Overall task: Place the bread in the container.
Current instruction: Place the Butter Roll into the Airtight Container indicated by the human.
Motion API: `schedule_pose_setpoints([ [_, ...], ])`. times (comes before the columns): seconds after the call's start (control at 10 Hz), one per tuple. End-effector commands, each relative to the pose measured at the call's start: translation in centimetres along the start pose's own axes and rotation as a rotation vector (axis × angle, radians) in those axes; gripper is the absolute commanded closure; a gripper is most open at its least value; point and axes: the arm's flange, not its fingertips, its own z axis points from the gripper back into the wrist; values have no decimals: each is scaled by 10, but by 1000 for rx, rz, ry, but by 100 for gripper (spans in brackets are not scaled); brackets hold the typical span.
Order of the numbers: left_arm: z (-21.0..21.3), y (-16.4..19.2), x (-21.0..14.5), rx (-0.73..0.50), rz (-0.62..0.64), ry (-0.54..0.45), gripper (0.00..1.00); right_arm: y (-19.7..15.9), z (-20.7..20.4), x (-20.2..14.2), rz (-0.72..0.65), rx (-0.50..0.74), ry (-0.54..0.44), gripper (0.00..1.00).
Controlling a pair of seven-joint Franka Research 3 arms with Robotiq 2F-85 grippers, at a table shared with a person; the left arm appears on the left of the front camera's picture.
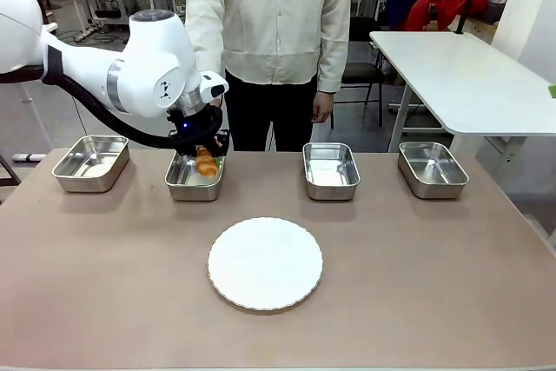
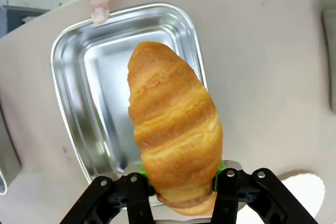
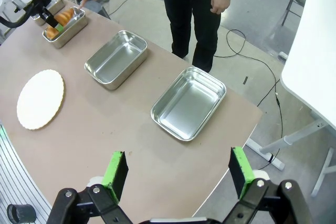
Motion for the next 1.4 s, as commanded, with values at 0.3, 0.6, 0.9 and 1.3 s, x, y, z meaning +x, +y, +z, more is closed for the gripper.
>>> schedule_pose_setpoints([
  [0.3, 4, 18, 2, 14, -31, -50, 0, -1, 0, 1, 4, 10, -32, 0],
  [0.6, 9, 21, 2, 3, -40, -71, 0, -1, 0, 1, 4, 10, -32, 0],
  [0.9, 5, 15, 9, 4, -19, -55, 0, -1, 0, 1, 4, 10, -32, 0],
  [1.3, 5, 15, 9, 4, -19, -55, 0, -1, 0, 1, 4, 10, -32, 0],
])
